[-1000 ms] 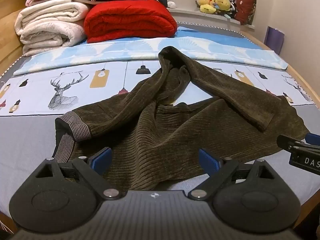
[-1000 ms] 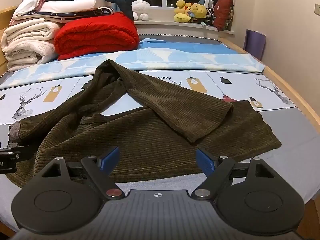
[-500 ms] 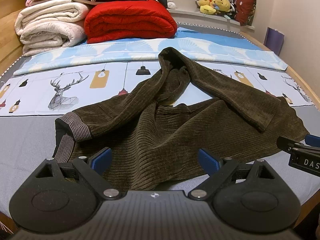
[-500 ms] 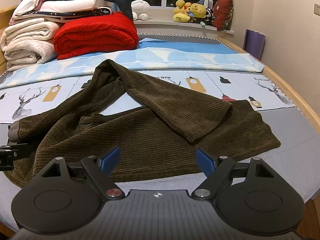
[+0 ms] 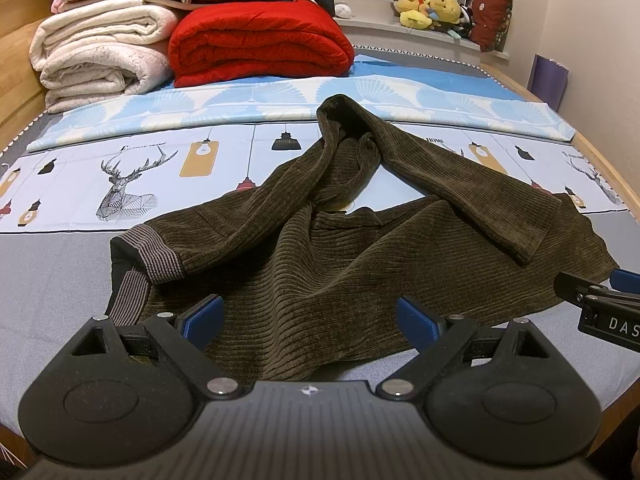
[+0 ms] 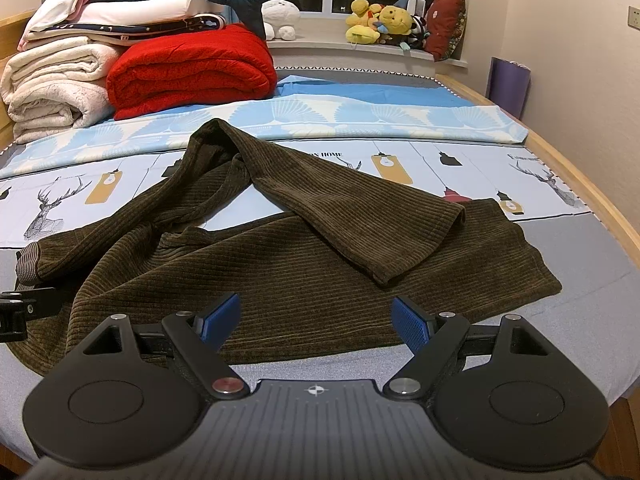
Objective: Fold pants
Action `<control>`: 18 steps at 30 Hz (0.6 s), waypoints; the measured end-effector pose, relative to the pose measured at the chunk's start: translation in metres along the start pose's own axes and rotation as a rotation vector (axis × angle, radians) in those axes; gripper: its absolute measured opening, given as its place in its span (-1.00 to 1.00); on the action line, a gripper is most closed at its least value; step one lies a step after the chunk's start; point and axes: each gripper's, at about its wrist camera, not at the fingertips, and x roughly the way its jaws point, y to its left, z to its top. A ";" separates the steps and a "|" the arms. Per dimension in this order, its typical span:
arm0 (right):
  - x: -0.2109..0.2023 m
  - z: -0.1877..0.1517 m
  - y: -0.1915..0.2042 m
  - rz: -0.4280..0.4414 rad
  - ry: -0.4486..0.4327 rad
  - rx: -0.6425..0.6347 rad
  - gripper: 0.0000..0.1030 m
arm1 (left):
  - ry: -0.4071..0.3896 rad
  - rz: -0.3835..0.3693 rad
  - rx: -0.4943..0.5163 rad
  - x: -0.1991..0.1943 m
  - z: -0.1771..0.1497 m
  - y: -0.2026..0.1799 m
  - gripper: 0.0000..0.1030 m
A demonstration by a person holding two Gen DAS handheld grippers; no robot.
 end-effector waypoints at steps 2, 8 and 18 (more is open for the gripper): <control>0.000 0.000 0.000 0.001 0.000 0.000 0.62 | 0.000 0.000 0.000 0.000 0.000 0.000 0.85; -0.001 0.000 0.001 0.001 0.000 0.001 0.62 | 0.000 0.000 0.001 0.000 0.000 0.000 0.85; -0.003 0.003 -0.008 0.021 -0.028 0.044 0.21 | 0.012 -0.036 0.027 -0.001 0.002 0.001 -0.18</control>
